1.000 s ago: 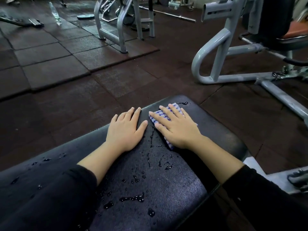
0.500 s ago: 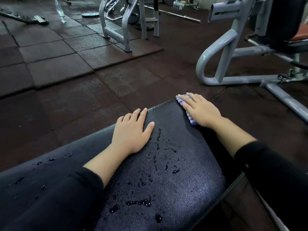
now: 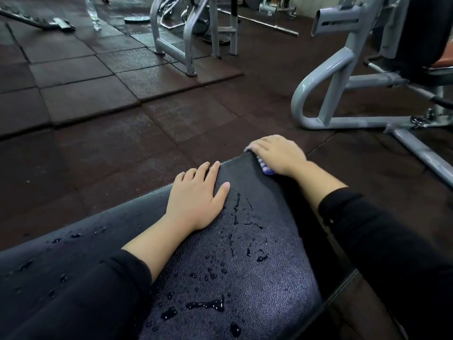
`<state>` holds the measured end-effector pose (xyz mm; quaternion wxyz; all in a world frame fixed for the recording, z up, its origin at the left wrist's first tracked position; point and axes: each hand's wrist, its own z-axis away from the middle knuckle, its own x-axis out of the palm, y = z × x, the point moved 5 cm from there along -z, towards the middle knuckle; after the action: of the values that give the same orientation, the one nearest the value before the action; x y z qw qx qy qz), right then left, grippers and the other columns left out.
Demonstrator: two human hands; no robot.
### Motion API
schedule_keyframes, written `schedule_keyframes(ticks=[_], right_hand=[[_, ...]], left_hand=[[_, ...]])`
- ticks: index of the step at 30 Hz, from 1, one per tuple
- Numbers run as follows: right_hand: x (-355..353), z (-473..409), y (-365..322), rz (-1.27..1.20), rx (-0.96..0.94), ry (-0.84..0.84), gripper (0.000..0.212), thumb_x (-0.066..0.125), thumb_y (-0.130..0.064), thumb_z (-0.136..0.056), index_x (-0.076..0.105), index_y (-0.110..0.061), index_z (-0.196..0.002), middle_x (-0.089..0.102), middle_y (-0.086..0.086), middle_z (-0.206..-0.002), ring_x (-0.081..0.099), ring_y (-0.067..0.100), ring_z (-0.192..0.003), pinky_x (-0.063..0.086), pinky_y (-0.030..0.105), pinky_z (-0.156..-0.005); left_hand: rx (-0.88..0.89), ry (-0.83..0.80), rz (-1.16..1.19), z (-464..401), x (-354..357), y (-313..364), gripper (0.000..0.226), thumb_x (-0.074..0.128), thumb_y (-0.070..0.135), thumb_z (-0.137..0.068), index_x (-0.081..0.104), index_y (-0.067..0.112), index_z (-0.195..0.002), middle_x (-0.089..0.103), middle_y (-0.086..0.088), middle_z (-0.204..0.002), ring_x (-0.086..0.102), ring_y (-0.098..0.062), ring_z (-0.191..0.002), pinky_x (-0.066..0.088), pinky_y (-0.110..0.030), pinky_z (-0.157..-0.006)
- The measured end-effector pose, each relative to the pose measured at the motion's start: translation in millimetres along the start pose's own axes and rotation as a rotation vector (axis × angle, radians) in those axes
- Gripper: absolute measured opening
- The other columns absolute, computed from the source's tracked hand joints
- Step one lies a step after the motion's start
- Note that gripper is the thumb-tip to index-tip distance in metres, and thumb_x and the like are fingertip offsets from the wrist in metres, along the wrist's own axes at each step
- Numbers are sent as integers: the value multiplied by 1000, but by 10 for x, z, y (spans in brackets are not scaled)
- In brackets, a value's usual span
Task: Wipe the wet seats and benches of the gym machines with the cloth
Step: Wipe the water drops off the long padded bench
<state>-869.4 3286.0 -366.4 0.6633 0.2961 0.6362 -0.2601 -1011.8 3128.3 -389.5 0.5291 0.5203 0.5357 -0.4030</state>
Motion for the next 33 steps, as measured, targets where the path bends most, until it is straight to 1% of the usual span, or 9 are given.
schedule_keyframes(ticks=[5, 9, 12, 15, 18, 21, 25, 29, 33], right_hand=[[85, 522, 159, 6, 19, 51, 56, 26, -25, -88, 51, -2, -132, 43, 14, -145, 44, 42, -129, 37, 54, -104], [84, 738, -461, -59, 68, 16, 76, -6, -52, -78, 11, -36, -150, 8, 0, -160, 7, 27, -147, 9, 48, -117], [39, 462, -780, -144, 105, 102, 69, -5, -58, -80, 18, -50, -144, 20, -4, -157, 11, 21, -146, 10, 43, -117], [4, 50, -661, -85, 43, 92, 52, 11, -51, -91, 44, -48, -131, 49, -4, -138, 36, 21, -132, 26, 39, -108], [28, -116, -194, -30, 85, 23, 45, 18, -46, -94, 50, -44, -125, 56, -2, -125, 48, 24, -118, 38, 40, -96], [57, 72, 264, -94, 194, 29, 51, 11, -51, -94, 42, -45, -134, 44, -7, -142, 37, 20, -131, 33, 39, -107], [179, 596, 222, -147, 179, 59, 62, 6, -32, -92, 30, -14, -147, 27, 13, -154, 25, 38, -141, 22, 51, -113], [138, 1039, -228, -120, 224, 61, 75, -11, -55, -79, 5, -37, -150, 6, 1, -160, 5, 23, -147, 8, 46, -118], [94, 1234, -781, -151, 170, 86, 59, 0, -57, -89, 4, -47, -147, 4, -7, -160, 0, 16, -147, 2, 40, -119]], left_hand=[[-3, -2, 1, -4, -7, 9, 87, -8, 62, -79, 19, 25, -153, 30, 0, -155, 35, -23, -136, 23, -38, -111], [-3, -10, -2, -7, -16, 20, 87, -7, 61, -79, 22, 23, -152, 33, -1, -154, 38, -25, -134, 24, -38, -109], [-1, 5, 2, -8, -20, 17, 85, -1, 60, -82, 30, 20, -150, 39, -3, -151, 43, -27, -130, 28, -39, -107], [3, 9, 11, -13, -13, 10, 83, 1, 60, -84, 33, 19, -149, 42, -4, -149, 45, -27, -128, 29, -40, -106], [4, 0, 14, -10, -14, 13, 83, -1, 60, -84, 29, 20, -150, 39, -3, -150, 42, -26, -130, 27, -39, -108], [2, -1, 11, -13, -18, 12, 84, -3, 60, -83, 26, 21, -151, 37, -1, -152, 41, -24, -131, 26, -38, -109], [-5, -24, 13, -7, -36, 23, 86, -6, 61, -81, 23, 23, -152, 33, 0, -154, 37, -24, -134, 24, -38, -111], [-17, -93, 53, 7, -71, 22, 66, 11, 57, -97, 14, 24, -154, 18, 0, -160, 21, -20, -144, 10, -41, -118], [-48, -131, 119, 248, -225, -49, 62, 22, 51, -101, 9, 24, -154, 4, 6, -162, 3, -9, -148, -7, -48, -119]])
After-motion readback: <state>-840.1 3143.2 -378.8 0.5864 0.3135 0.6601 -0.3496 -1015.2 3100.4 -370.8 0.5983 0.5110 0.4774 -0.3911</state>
